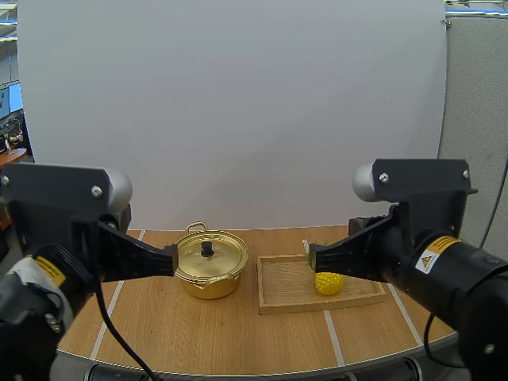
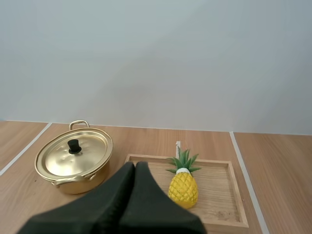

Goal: Open the pot, put the pineapple inside, and close it

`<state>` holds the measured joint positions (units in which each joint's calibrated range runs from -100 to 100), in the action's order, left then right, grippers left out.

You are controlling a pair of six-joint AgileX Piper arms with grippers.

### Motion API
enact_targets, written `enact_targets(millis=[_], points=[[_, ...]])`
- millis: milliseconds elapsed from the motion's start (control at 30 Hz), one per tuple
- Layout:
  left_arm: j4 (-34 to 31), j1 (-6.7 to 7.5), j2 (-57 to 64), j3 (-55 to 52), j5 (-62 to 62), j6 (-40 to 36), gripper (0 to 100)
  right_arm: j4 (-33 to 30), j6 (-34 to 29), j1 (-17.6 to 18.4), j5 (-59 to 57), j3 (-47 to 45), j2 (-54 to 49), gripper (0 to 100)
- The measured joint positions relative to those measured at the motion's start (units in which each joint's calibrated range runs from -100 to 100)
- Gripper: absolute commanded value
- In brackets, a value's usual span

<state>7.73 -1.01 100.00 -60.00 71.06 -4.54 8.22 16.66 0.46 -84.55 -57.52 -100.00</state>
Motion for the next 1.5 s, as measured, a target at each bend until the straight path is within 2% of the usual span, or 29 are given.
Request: enact_targets(millis=[200,433,767,1133,1167,1200,1233,1267,1300,1367,1433,1500], points=[[1.21,0.00,-0.26,3.10,2.78,1.97,1,-2.70,0.00,0.00,-4.68,2.59,3.33,0],[8.06,0.00,-15.27,3.35,3.21,6.04,1,-3.86,0.00,0.00,-4.95,3.01,15.05,0],[16.89,0.00,-38.33,3.35,-8.90,17.36,1,-4.33,0.00,0.00,0.95,3.12,30.67,0],[18.36,0.00,-58.17,3.35,-17.42,21.80,1,-4.74,-0.93,0.00,5.06,3.96,42.17,0],[18.48,0.00,-59.27,3.35,-17.82,21.89,2,-4.74,-0.93,0.00,5.06,3.96,42.72,4],[18.48,0.00,-59.55,3.35,-18.07,21.89,4,-4.74,-0.93,0.00,5.06,3.96,42.87,10],[18.48,0.00,-59.83,3.35,-18.08,21.89,14,-4.74,-0.93,0.00,5.06,3.96,43.37,24],[18.48,0.00,-60.05,3.35,-18.28,21.89,19,-4.74,-0.93,0.00,5.06,3.96,43.37,34],[18.48,0.00,-60.75,3.35,-18.28,21.89,32,-4.74,-0.93,0.00,5.06,3.96,43.67,52],[18.58,0.00,-63.41,3.91,-18.83,21.99,60,-4.74,-0.93,0.00,5.06,3.96,45.26,69],[18.96,0.00,-64.13,4.50,-18.83,21.99,100,-4.74,-0.93,0.00,5.06,3.96,45.71,82],[19.24,0.00,-64.32,4.70,-18.83,21.99,100,-4.74,-0.96,0.00,5.06,3.96,45.71,96]])
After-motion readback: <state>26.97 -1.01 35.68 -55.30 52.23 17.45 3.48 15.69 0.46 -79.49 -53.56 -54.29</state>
